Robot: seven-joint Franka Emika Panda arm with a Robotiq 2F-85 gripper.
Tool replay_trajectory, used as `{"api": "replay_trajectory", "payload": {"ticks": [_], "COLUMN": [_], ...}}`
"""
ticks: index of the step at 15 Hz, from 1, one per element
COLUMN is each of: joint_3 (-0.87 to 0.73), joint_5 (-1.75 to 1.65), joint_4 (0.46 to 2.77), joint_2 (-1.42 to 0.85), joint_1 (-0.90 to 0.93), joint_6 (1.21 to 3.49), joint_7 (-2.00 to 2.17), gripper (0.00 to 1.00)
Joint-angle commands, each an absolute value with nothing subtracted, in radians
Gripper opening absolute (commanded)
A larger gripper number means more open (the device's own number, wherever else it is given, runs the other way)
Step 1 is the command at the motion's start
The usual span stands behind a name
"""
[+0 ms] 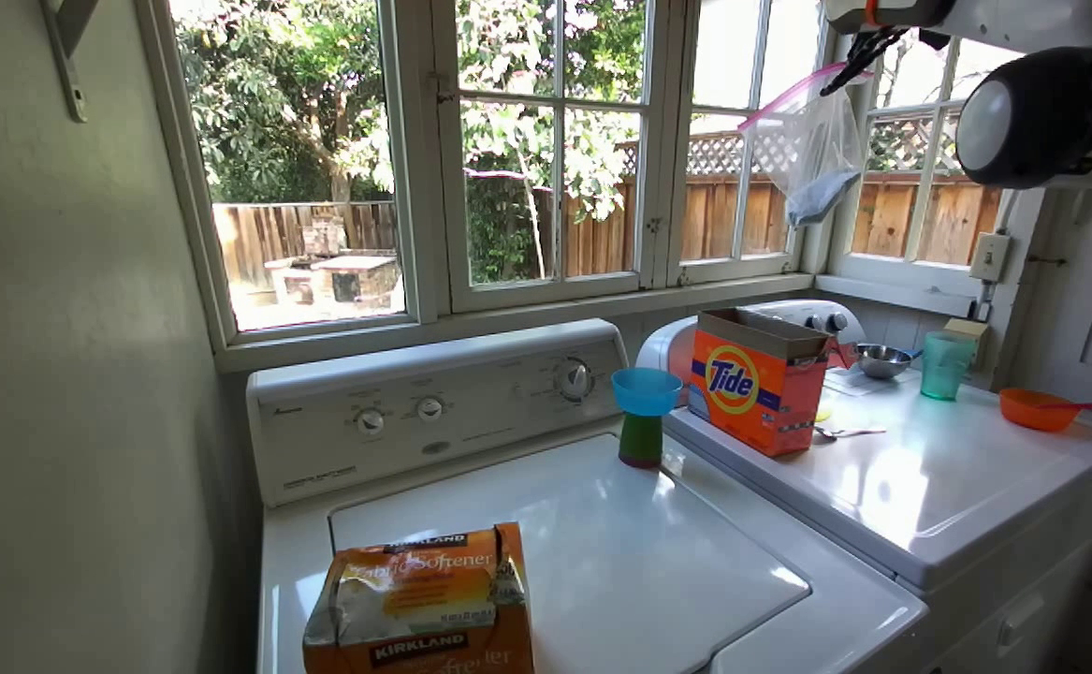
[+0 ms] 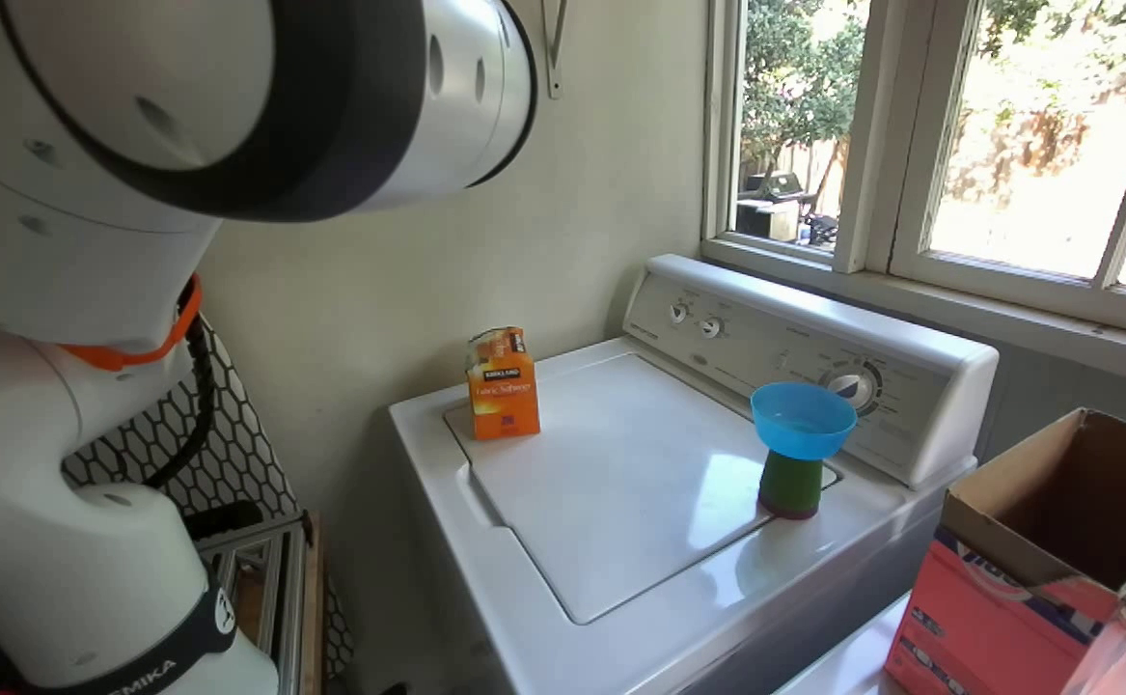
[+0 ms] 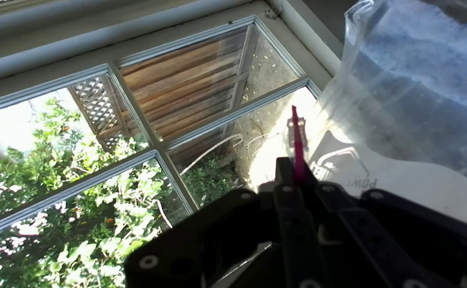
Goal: Put the clear plastic in the orange box.
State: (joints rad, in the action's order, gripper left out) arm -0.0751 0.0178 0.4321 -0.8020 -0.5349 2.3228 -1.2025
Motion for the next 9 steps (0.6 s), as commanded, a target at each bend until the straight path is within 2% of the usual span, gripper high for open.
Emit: {"api": "replay_trajectory", "payload": {"ticks": [1, 9], "joint_3": [-0.067, 0.142], "joint_5": [0.007, 0.227], "joint_4": [0.445, 0.451], "joint_2": [-0.798, -0.793], "joint_1": [-0.509, -0.560], "joint_6": [2.346, 2.147], "joint_7": [-1.185, -1.315], "gripper": [0.01, 0.01]}}
